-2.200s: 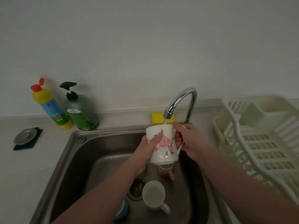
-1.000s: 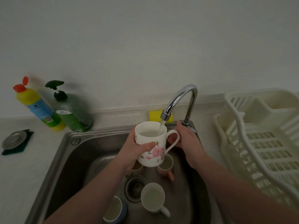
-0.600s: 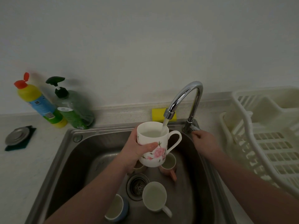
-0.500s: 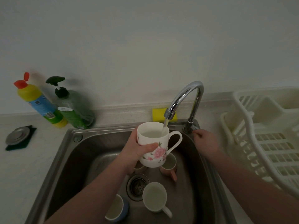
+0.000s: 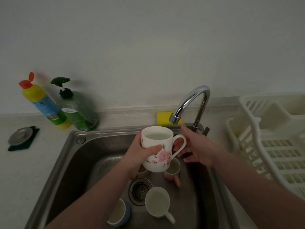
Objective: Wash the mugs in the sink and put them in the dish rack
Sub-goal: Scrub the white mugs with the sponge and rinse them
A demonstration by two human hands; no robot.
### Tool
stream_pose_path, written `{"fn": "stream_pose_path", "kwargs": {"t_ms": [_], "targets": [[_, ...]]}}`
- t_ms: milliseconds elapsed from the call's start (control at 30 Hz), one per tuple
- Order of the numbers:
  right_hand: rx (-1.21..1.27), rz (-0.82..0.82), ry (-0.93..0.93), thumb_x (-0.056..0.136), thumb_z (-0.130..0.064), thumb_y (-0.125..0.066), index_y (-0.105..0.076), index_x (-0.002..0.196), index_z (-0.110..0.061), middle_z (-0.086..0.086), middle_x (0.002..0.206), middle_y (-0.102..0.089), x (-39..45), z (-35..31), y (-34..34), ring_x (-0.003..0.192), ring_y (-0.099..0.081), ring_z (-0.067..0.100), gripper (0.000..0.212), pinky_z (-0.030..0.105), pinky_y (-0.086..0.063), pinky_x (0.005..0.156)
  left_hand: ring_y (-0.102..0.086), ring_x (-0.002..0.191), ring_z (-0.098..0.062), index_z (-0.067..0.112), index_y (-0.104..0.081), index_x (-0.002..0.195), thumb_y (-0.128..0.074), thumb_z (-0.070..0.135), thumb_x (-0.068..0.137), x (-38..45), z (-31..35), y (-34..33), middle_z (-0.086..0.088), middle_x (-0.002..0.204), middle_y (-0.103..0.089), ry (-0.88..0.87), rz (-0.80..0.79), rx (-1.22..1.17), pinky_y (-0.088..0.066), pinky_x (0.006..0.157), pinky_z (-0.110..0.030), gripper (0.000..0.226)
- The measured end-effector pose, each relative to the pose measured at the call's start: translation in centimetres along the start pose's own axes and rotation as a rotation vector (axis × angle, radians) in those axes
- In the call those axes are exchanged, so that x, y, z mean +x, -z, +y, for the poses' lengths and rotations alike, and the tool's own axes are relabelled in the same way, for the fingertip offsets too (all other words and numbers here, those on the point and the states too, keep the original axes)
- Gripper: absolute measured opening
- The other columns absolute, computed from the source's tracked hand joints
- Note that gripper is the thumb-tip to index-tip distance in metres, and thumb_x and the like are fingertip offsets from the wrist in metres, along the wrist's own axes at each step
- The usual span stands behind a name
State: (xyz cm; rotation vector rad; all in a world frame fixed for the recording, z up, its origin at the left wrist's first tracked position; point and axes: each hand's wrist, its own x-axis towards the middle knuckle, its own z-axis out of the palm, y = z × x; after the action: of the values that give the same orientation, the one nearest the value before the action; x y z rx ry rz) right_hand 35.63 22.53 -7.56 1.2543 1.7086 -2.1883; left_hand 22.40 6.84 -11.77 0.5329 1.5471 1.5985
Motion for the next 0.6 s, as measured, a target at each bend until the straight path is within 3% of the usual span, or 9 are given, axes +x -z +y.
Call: {"fn": "stream_pose_path", "kwargs": {"t_ms": [133, 233, 333, 400, 500, 600], "targets": [[-0.054, 0.001, 0.039, 0.094, -0.047, -0.051, -0.046, 0.075, -0.017, 0.002, 0.059, -0.048, -0.6, -0.7, -1.7, 0.051, -0.041, 0.013, 0.036, 0.021, -0.037, 0.043, -0.070, 0.097, -0.027, 0.014, -0.054, 0.125, -0.088, 0.031, 0.058, -0.5, 0.4, 0.2, -0.012, 0.110, -0.070, 0.084, 0.047, -0.020, -0.058, 0.072, -0.037, 0.077], [-0.026, 0.050, 0.043, 0.094, -0.039, -0.055, -0.045, 0.075, -0.019, -0.003, 0.052, -0.035, -0.6, -1.3, -3.0, 0.047, -0.028, 0.010, 0.029, 0.020, -0.026, 0.041, -0.069, 0.099, -0.029, 0.013, -0.056, 0.123, -0.081, 0.037, 0.071, -1.2, 0.2, 0.5, -0.014, 0.109, -0.071, 0.150, 0.030, -0.051, -0.057, 0.076, -0.039, 0.063], [-0.018, 0.101, 0.067, 0.092, -0.030, -0.060, -0.056, 0.086, -0.014, 0.000, 0.062, -0.038, -1.1, -1.9, -4.6, 0.056, -0.039, 0.010, 0.018, 0.023, -0.045, 0.048, -0.069, 0.099, -0.026, 0.017, -0.056, 0.120, -0.079, 0.035, 0.072, -2.0, 0.1, 1.4, -0.011, 0.108, -0.071, 0.206, -0.001, -0.079, -0.056, 0.080, -0.040, 0.056], [-0.069, 0.105, 0.098, 0.091, -0.028, -0.062, -0.060, 0.093, -0.009, 0.004, 0.076, -0.047, -1.0, -1.9, -5.5, 0.069, -0.049, 0.012, 0.019, 0.029, -0.057, 0.059, -0.067, 0.104, -0.022, 0.019, -0.057, 0.117, -0.076, 0.028, 0.066, -2.4, 0.1, 2.5, -0.007, 0.112, -0.069, 0.228, 0.014, -0.053, -0.054, 0.091, -0.042, 0.055], [-0.245, 0.169, 0.160, 0.089, -0.027, -0.064, -0.063, 0.095, -0.004, 0.006, 0.091, -0.052, -0.6, -1.4, -6.2, 0.084, -0.055, 0.016, 0.024, 0.041, -0.059, 0.076, -0.062, 0.112, -0.021, 0.017, -0.055, 0.124, -0.074, 0.026, 0.079, -3.1, 0.3, 4.0, -0.004, 0.119, -0.065, 0.261, 0.018, 0.060, -0.046, 0.104, -0.044, 0.050], [-0.503, 0.193, 0.234, 0.090, -0.032, -0.062, -0.064, 0.090, -0.002, 0.011, 0.092, -0.059, -0.9, -1.0, -6.7, 0.091, -0.061, 0.025, 0.030, 0.043, -0.057, 0.082, -0.066, 0.105, -0.016, 0.021, -0.052, 0.124, -0.064, 0.032, 0.090, -3.5, 0.5, 5.4, -0.002, 0.116, -0.066, 0.262, 0.076, 0.119, -0.049, 0.098, -0.038, 0.038]]}}
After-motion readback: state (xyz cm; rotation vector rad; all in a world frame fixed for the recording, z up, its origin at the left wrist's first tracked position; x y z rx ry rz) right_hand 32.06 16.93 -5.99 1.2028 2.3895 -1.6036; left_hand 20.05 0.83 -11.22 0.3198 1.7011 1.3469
